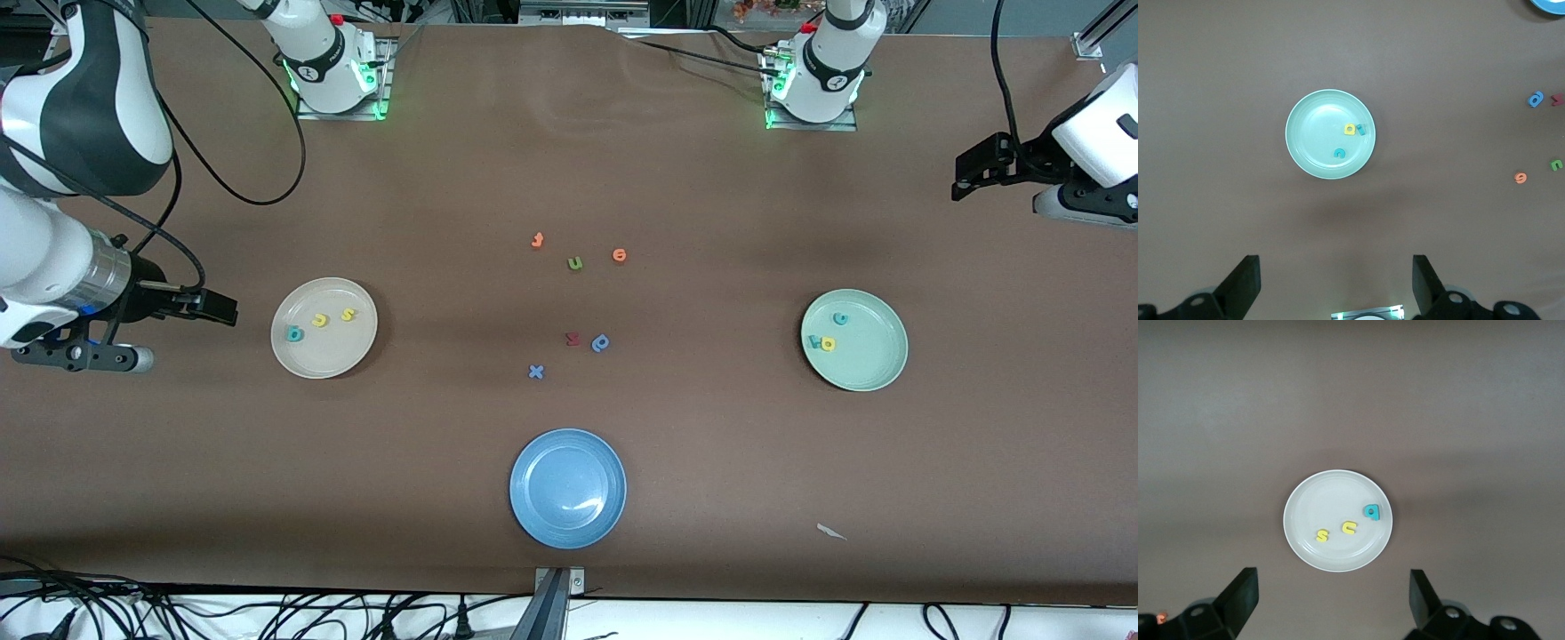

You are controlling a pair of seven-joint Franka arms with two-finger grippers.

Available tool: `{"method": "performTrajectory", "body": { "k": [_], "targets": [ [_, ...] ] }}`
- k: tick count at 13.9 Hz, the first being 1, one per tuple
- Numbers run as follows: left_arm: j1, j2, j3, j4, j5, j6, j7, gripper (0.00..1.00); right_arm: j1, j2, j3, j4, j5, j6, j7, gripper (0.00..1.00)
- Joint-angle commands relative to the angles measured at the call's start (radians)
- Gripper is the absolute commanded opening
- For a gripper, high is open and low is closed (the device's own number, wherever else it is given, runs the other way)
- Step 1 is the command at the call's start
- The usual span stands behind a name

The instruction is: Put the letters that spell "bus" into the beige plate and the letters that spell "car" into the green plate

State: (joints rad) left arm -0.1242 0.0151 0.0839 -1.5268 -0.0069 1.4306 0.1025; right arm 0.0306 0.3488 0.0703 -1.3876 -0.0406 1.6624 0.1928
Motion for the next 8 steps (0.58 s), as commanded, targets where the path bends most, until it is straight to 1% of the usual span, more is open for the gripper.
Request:
{"method": "performTrajectory", "body": {
  "k": [1, 8],
  "targets": [
    [0.015, 0.009, -0.007, 0.030, -0.024, -0.024, 0.002, 1.00, -0.014, -0.033, 0.016, -0.033, -0.001, -0.001, 0.014, 1.00],
    [0.023, 0.011, -0.006, 0.030, -0.025, -0.025, 0.006, 1.00, -0.014, -0.030, 0.016, -0.033, -0.001, -0.003, 0.007, 1.00]
  ]
}}
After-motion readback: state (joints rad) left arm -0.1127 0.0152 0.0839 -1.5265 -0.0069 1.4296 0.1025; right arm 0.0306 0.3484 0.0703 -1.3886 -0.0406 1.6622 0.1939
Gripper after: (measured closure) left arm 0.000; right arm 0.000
